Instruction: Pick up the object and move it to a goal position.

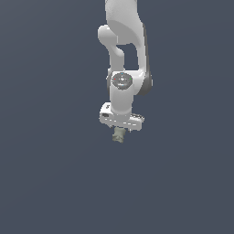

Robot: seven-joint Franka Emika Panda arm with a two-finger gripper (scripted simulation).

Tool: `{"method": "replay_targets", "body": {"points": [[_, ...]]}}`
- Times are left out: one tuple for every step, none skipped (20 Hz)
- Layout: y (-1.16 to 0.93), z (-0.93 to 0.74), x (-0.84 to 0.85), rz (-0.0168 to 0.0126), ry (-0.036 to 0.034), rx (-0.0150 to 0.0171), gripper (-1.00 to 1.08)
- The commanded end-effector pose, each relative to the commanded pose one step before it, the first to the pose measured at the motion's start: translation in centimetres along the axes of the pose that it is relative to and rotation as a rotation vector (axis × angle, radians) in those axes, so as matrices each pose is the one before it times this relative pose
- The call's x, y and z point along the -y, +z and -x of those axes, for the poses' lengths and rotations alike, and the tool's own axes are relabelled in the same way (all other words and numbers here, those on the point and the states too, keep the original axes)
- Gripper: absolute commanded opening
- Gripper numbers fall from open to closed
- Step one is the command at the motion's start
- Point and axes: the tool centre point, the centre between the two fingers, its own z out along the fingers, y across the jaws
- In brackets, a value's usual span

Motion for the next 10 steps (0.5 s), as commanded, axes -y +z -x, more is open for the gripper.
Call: {"method": "replay_targets", "body": {"points": [[0.406, 0.308, 0.096, -0.00093, 0.01761, 0.00101, 1.0], [0.086, 0.068, 0.021, -0.00012, 0.00329, 0.00037, 1.0], [0.051, 0.041, 0.014, -0.00007, 0.00194, 0.00022, 1.0], [0.017, 0.013, 0.003, -0.00002, 0.00069, 0.00008, 1.0], [-0.071, -0.052, -0.01, 0.00035, -0.00466, 0.00036, 1.0], [0.035, 0.002, 0.002, 0.0, 0.0, 0.0, 1.0], [0.103, 0.005, 0.005, 0.0, 0.0, 0.0, 1.0], [0.171, 0.009, 0.008, 0.0, 0.0, 0.0, 1.0], [0.237, 0.005, -0.016, -0.00003, 0.00049, -0.00004, 1.0], [0.306, 0.018, 0.014, 0.0, 0.0, 0.0, 1.0]]}}
